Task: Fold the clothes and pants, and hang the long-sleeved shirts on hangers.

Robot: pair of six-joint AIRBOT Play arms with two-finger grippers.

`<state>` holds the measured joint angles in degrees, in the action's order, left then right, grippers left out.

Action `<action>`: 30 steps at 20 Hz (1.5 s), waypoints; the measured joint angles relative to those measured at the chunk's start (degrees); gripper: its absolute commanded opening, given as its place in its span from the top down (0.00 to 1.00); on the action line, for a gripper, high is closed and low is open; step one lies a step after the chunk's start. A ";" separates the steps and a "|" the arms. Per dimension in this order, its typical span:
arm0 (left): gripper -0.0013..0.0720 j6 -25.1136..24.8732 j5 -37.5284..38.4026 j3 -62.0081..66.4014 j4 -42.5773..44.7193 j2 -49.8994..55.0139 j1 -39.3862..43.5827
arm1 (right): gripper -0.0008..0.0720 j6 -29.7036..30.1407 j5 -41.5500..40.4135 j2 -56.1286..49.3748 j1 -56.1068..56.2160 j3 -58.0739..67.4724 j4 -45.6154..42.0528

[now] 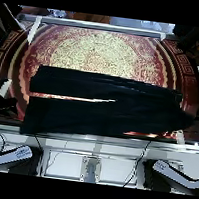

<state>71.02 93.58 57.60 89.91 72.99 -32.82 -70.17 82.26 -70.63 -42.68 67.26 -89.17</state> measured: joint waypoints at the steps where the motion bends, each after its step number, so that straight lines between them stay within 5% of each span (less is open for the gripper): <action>1: 0.45 -0.24 0.15 0.02 0.48 0.59 0.37 | 0.46 -0.20 1.86 0.07 -0.74 -0.20 0.04; 6: 0.45 -0.70 -3.52 0.11 2.21 2.12 1.33 | 0.46 -0.92 4.66 0.13 -2.34 -0.55 -1.31; 15: 0.42 -1.97 -20.35 0.13 -1.29 6.19 9.29 | 0.46 -2.73 -5.62 0.13 -1.25 -0.61 8.46; 19: 0.43 1.29 -27.10 0.13 -2.05 9.46 11.52 | 0.46 -2.67 -8.17 0.13 -0.61 -0.61 9.97; 20: 0.49 2.08 -28.63 0.13 -2.67 10.01 11.80 | 0.46 -2.54 -8.74 0.13 -0.59 -0.61 10.03; 22: 0.86 2.58 -31.17 0.15 -3.69 10.67 12.13 | 0.46 -2.45 -9.84 0.13 -0.50 -0.61 10.19; 23: 0.91 2.82 -32.28 0.13 -4.13 10.86 12.22 | 0.46 -2.36 -10.19 0.13 -0.46 -0.61 10.23; 30: 0.95 3.52 -35.21 0.28 -4.63 11.30 12.37 | 0.46 -2.23 -12.41 0.13 -0.46 -0.61 10.29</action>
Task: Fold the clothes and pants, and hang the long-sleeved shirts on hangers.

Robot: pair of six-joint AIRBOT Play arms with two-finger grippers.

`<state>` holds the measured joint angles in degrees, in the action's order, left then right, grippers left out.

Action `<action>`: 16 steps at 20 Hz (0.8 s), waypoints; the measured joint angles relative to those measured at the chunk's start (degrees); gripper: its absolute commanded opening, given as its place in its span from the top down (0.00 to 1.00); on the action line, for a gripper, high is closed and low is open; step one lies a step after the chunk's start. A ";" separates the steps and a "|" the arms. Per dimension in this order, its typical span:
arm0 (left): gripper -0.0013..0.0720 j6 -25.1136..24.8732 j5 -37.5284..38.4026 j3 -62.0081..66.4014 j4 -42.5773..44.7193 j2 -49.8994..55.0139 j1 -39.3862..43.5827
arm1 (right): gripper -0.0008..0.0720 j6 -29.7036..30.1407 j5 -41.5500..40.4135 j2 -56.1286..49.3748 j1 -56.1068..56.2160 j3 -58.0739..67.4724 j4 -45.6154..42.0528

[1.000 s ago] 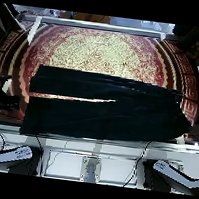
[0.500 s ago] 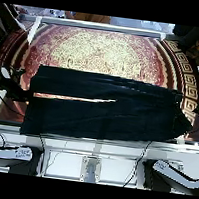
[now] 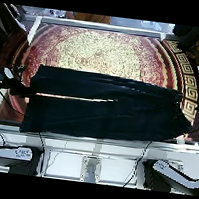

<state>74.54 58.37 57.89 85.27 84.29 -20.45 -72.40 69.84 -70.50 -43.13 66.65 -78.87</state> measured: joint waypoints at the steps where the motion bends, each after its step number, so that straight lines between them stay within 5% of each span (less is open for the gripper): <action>1: 0.95 0.02 -0.37 0.20 0.13 0.04 0.00 | 0.46 0.00 -0.09 0.00 0.00 0.00 0.02; 6: 0.94 9.31 -3.15 5.07 8.83 0.09 -0.15 | 0.46 -0.22 -1.84 0.00 0.02 0.00 0.15; 7: 0.83 11.52 -3.50 6.38 10.86 0.09 -0.24 | 0.46 -0.55 -2.36 -0.04 0.02 0.00 0.37; 8: 0.61 12.76 -3.61 7.48 12.11 0.09 -0.22 | 0.46 -0.76 -2.73 -0.17 0.02 -0.02 0.81; 13: 0.58 10.14 -3.91 10.49 13.42 0.09 0.90 | 0.46 -1.36 -3.56 -2.29 0.74 -0.44 4.17; 14: 0.58 9.05 -4.39 11.21 12.83 0.02 0.98 | 0.37 -1.07 -3.85 -3.10 1.53 -0.48 4.87; 16: 0.45 6.36 -6.27 13.14 9.49 0.00 1.14 | 0.33 -0.63 -6.32 -5.18 4.09 -0.48 5.79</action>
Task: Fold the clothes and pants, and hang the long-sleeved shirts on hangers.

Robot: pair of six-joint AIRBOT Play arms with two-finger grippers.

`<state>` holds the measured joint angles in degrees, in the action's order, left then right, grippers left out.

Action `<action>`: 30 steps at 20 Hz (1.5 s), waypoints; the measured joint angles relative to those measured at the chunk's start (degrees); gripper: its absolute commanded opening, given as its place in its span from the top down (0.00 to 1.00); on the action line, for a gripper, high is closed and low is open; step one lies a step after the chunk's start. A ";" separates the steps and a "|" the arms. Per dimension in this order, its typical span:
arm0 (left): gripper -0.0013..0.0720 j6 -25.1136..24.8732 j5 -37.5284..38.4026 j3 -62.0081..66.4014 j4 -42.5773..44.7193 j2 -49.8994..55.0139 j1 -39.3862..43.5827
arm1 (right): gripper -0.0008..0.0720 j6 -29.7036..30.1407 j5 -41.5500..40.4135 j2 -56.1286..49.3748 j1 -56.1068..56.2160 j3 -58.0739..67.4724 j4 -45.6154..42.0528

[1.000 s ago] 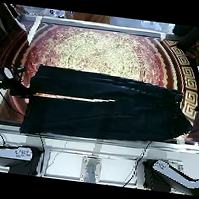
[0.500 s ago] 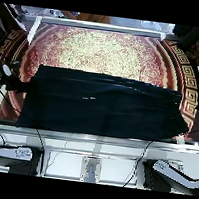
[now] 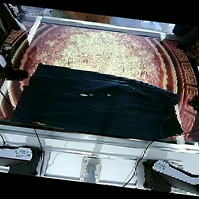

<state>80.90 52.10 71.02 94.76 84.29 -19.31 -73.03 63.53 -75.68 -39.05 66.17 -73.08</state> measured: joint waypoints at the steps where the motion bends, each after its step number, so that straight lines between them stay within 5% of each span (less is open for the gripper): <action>1: 0.45 -0.98 -1.55 1.07 -2.10 0.07 0.07 | 0.33 -0.02 -1.99 -1.40 1.66 0.22 0.33; 5: 0.45 -3.30 -6.97 4.22 -9.57 2.16 0.13 | 0.34 -3.17 -8.20 -10.16 7.67 4.26 0.98; 8: 0.45 -4.02 -8.61 5.31 -13.42 5.22 0.28 | 0.45 -6.60 -8.24 -17.77 10.51 9.70 1.01; 9: 0.45 -4.07 -8.66 5.49 -14.40 6.34 0.35 | 0.51 -7.65 -8.13 -19.76 10.99 11.30 1.03; 11: 0.45 -4.48 -9.16 5.77 -17.16 8.96 0.44 | 0.87 -9.31 -7.89 -22.97 11.61 13.94 1.36; 12: 0.50 -4.94 -9.44 5.88 -18.78 10.27 0.59 | 0.95 -9.94 -8.00 -24.24 11.78 14.84 1.86; 14: 0.61 -5.92 -10.25 6.54 -22.16 12.92 1.18 | 0.96 -10.54 -8.92 -26.25 12.04 16.13 4.11; 24: 0.60 -4.33 -14.16 18.60 -26.69 22.38 4.57 | 0.97 -9.62 -14.45 -28.74 12.24 21.53 12.20; 30: 0.58 -2.03 -13.14 20.70 -25.97 26.18 4.57 | 0.97 8.24 -14.51 -28.85 12.37 22.86 19.54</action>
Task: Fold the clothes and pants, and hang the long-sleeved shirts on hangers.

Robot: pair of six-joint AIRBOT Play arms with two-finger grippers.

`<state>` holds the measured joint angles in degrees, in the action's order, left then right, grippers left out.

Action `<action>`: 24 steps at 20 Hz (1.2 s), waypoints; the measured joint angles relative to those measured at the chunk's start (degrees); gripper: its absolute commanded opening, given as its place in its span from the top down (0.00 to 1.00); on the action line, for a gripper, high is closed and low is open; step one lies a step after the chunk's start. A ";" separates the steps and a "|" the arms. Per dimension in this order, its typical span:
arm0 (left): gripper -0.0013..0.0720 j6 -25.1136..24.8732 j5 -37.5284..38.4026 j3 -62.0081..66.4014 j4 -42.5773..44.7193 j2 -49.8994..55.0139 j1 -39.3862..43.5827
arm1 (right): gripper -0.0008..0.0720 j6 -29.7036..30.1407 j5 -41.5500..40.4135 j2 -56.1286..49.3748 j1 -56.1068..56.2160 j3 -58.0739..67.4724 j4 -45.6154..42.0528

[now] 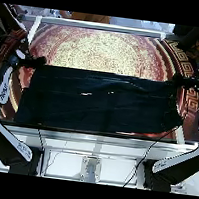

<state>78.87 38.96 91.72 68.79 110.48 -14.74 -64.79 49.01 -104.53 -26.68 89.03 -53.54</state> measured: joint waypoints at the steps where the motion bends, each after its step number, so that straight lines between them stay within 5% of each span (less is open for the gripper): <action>1: 0.58 -0.17 0.13 0.13 0.04 0.42 0.02 | 0.97 0.98 -0.22 -0.07 -0.02 0.04 0.44; 4: 0.58 -0.76 1.11 0.35 0.04 1.31 0.00 | 0.96 -11.32 -1.46 -0.17 -0.63 0.13 -7.52; 5: 0.59 -0.85 1.27 0.37 0.00 1.51 0.00 | 0.86 -16.13 -1.33 -0.17 -1.05 0.15 -10.78; 7: 0.61 -0.87 1.64 0.42 0.55 1.77 0.00 | 0.33 -22.86 -0.68 -0.17 -1.88 0.17 -15.56; 8: 0.60 -0.87 1.92 0.44 1.09 1.86 0.00 | 0.30 -25.03 -0.26 -0.11 -2.27 0.24 -17.33; 19: 0.58 0.31 8.96 3.56 12.85 4.04 0.76 | 0.30 -21.90 7.54 1.42 -2.93 4.68 -21.55; 24: 0.58 8.33 14.23 11.15 25.14 5.51 1.40 | 0.31 -21.29 12.20 1.53 -2.93 5.01 -21.62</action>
<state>87.20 53.19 102.87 93.93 115.98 -13.34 -86.08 61.21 -103.00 -29.61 94.04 -75.16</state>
